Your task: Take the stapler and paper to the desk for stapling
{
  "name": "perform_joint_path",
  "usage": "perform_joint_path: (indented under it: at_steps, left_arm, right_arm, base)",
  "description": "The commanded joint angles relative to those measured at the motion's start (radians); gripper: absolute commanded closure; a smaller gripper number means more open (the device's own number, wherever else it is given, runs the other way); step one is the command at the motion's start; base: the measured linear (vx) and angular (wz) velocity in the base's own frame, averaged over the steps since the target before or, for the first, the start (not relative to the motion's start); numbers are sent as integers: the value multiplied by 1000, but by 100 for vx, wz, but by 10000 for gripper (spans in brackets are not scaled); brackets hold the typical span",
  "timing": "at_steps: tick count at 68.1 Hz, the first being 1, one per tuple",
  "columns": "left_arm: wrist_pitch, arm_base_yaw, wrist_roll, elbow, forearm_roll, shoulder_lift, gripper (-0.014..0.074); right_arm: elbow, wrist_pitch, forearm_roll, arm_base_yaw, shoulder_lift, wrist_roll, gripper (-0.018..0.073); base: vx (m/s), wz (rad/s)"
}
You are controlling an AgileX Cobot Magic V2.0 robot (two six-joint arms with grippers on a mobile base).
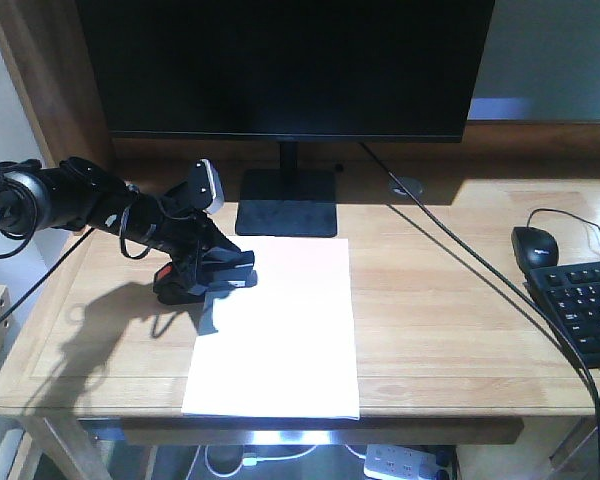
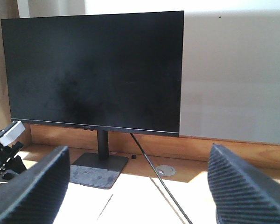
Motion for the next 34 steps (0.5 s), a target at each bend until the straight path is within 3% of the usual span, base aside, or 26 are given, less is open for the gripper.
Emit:
perform_joint_path:
  at_steps: [1, 26, 34]
  left_arm:
    - [14, -5, -34, -18, 11, -34, 603]
    - [2, -13, -99, -18, 133, -27, 603]
    - [2, -16, -99, -18, 137, -27, 603]
  right_arm:
    - [-23, -42, -33, -4, 14, -1, -18]
    - [-23, -42, -33, -4, 14, -1, -18]
    - [-23, -42, -33, -4, 14, -1, -18]
  base:
    - [0, 0]
    - [0, 0]
    - [0, 0]
